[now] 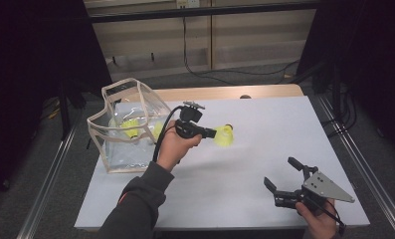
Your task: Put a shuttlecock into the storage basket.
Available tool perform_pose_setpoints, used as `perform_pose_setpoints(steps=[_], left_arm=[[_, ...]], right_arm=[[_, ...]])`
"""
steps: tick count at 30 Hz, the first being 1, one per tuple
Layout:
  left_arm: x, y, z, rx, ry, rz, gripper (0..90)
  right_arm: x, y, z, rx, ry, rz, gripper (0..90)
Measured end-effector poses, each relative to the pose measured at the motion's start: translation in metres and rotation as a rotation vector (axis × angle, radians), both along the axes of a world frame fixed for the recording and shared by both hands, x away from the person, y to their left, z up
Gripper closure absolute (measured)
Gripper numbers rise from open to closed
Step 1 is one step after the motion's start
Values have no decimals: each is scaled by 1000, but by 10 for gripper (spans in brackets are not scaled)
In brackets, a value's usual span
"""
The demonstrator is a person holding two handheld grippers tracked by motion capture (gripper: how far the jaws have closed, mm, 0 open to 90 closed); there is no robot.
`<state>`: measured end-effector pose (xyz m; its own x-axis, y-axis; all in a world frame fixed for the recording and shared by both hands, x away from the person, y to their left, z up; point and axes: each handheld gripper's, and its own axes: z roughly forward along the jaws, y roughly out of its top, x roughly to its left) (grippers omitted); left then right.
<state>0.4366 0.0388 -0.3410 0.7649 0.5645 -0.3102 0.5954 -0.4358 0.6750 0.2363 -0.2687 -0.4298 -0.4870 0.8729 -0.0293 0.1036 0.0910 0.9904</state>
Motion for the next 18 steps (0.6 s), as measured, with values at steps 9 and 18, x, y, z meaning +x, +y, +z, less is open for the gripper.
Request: perform_pose_setpoints(steps=[9,18], left_arm=[[-2,9,11,4,-3,4,900],[-4,15,21,20,-11,1,900]], right_arm=[[0,0,0,0,-3,0,29],[0,0,1,1,-2,-2,28]])
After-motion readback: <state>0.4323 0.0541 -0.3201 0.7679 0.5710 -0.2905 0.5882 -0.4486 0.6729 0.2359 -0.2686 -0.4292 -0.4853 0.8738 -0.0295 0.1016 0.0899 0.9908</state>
